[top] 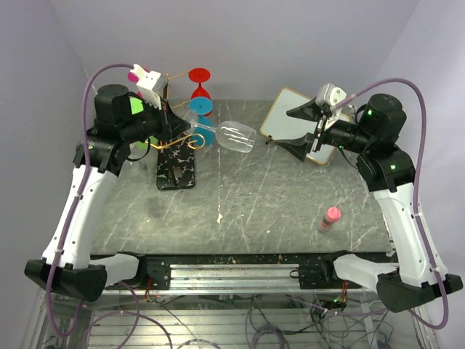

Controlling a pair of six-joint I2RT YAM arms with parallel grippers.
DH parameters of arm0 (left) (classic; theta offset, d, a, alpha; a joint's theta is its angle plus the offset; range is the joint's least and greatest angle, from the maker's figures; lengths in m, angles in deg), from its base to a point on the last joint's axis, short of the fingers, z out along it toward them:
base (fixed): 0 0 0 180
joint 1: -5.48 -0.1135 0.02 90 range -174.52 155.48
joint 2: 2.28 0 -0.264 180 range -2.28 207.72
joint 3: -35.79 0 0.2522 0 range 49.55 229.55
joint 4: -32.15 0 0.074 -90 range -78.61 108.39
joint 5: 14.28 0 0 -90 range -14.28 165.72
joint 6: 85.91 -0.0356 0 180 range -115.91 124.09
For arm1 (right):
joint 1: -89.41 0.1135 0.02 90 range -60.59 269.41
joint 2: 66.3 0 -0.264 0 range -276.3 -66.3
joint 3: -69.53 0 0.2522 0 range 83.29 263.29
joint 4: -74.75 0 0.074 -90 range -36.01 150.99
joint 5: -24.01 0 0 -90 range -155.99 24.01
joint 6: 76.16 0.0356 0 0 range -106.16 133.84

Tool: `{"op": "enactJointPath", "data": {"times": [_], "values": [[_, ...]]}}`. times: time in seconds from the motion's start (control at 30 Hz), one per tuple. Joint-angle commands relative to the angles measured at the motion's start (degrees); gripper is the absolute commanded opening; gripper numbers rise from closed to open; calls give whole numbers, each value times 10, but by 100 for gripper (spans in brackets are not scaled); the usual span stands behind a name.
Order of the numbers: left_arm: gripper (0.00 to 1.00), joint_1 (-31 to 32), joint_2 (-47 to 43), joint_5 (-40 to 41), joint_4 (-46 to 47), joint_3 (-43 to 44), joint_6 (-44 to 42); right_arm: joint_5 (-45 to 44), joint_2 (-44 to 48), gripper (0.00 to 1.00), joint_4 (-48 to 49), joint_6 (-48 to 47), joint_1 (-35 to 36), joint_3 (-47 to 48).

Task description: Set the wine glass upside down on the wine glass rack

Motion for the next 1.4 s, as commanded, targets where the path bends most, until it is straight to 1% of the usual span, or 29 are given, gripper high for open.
{"op": "enactJointPath", "data": {"times": [0.0, 0.1, 0.13, 0.23, 0.33, 0.47, 0.57, 0.7, 0.8, 0.9, 1.2, 1.37], "values": [[7, 3, -28, 36, -48, 51, -105, -3, 21, 80, -8, -11, -15, -28], [7, 24, -27, 25, -107, 81, -177, -4, 29, 81, -7, -14, -21, -39], [7, 31, -28, 29, -130, 90, -203, -7, 30, 81, -8, -18, -21, -41], [7, 49, -41, 55, -162, 99, -281, -23, 32, 81, -18, -39, -22, -45], [7, 58, -56, 72, -186, 97, -357, -46, 33, 81, -29, -67, -22, -65], [7, 61, -92, 60, -207, 76, -473, -57, 35, 81, -41, -101, -21, -104], [7, 61, -103, 53, -263, 77, -562, -62, 37, 82, -45, -122, -21, -132], [7, 61, -105, 101, -293, 69, -640, -79, 44, 84, -33, -140, -22, -189], [7, 61, -106, 145, -299, 50, -688, -91, 49, 85, -2, -149, -22, -243], [7, 61, -102, 171, -293, 35, -726, -89, 51, 85, 13, -156, -22, -278], [7, 61, -74, 166, -226, 18, -736, -56, 44, 86, 71, -148, -35, -361], [7, 65, -52, 176, -203, 26, -768, -86, 51, 86, 79, -159, -39, -380]]}}
